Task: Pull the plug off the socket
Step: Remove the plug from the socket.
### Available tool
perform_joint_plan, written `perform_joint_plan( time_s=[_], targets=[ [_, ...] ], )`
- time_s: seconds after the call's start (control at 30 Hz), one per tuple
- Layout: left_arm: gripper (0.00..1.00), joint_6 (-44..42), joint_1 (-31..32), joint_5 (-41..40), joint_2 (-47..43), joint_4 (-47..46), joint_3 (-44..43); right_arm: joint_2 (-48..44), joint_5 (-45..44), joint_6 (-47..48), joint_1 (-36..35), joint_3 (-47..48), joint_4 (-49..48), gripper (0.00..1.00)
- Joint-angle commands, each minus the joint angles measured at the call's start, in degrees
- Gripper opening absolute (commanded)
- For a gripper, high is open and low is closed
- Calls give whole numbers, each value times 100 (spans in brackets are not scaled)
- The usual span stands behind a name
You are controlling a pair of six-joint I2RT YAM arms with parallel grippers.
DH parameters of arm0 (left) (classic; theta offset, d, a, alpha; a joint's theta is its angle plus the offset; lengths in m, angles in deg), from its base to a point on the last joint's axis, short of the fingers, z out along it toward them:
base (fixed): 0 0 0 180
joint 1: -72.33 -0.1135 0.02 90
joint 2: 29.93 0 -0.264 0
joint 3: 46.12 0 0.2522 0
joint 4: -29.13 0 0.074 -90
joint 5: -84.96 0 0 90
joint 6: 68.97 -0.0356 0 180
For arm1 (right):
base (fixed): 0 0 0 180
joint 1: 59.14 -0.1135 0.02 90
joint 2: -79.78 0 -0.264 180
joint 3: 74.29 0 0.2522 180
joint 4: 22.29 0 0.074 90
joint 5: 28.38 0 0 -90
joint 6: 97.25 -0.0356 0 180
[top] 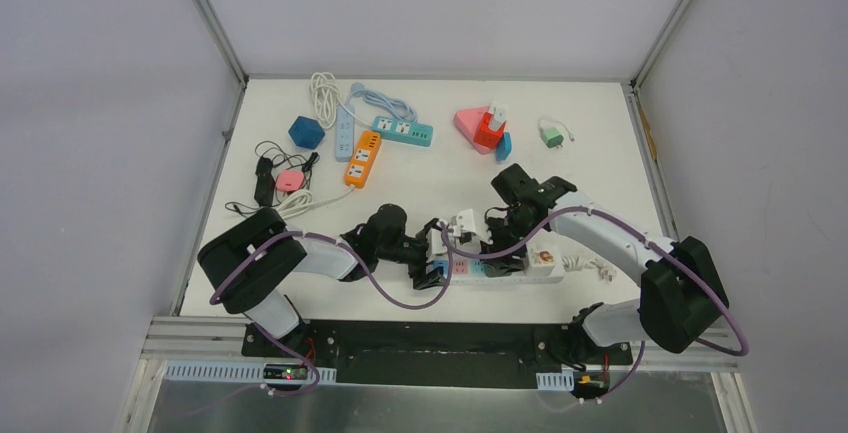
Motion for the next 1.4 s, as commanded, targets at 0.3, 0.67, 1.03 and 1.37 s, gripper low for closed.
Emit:
perform_joint_plan(
  time_s=[0.3, 0.67, 1.03, 1.37],
  targets=[
    [0, 148, 58, -181, 201, 236, -168, -127, 1975, 1136, 278, 324, 571, 0],
    [0, 174, 62, -215, 304, 188, -256, 156, 1695, -237, -269, 694, -114, 0],
    [0, 164, 46, -220, 324, 149, -249, -168, 1574, 734, 484, 509, 543, 0],
    [0, 251, 44, -213, 331, -7, -254, -60, 1868, 157, 107, 567, 87, 0]
  ],
)
